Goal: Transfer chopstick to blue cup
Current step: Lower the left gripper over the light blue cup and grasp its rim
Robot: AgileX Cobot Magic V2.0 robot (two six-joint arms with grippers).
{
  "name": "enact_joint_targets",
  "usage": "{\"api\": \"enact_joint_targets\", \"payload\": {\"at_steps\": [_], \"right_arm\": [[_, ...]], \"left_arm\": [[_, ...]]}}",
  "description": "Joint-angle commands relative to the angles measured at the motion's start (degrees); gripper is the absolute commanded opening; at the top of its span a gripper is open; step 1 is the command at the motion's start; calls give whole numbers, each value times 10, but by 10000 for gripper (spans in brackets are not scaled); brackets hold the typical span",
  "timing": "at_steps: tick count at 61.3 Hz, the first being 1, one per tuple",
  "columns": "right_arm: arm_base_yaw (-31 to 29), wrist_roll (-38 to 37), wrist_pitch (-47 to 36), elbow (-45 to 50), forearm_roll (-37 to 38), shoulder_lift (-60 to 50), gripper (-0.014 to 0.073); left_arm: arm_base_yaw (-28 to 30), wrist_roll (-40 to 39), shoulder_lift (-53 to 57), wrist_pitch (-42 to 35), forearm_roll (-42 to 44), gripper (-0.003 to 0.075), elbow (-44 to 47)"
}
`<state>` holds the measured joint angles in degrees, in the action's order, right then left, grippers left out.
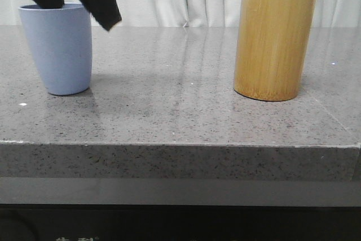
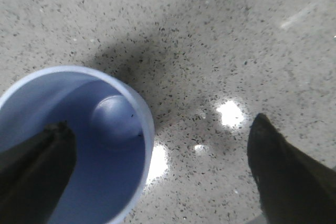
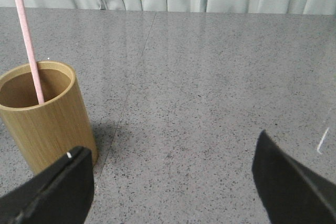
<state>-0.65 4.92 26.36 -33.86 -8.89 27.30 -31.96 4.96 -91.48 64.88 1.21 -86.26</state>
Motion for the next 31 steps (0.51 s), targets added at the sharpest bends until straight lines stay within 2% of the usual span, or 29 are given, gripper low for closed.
{"api": "enact_joint_targets", "payload": {"at_steps": [1,5,11,26,29,31], "right_arm": [[-2,3,-48,-22,-1,5,625],[-2,3,-48,-22,-1,5,625],[-2,3,-48,-22,-1,5,625],[-2,3,-46,-22,-1,5,626],[-2,3,-44,-22,-1,5,626],[-2,3,-43,-22,-1,5,626]], "left_arm": [[-4,-4,4,-18,1,630,-18],[-4,-4,-5,-17,1,593,-18],[-4,-4,-10,-17,1,482,-18],[-4,-4,-10,-18,17,50,-18],[-4,-4,-10,-18,21,-14,-19],[-4,-2,-10,-17,22,-17,-21]]}}
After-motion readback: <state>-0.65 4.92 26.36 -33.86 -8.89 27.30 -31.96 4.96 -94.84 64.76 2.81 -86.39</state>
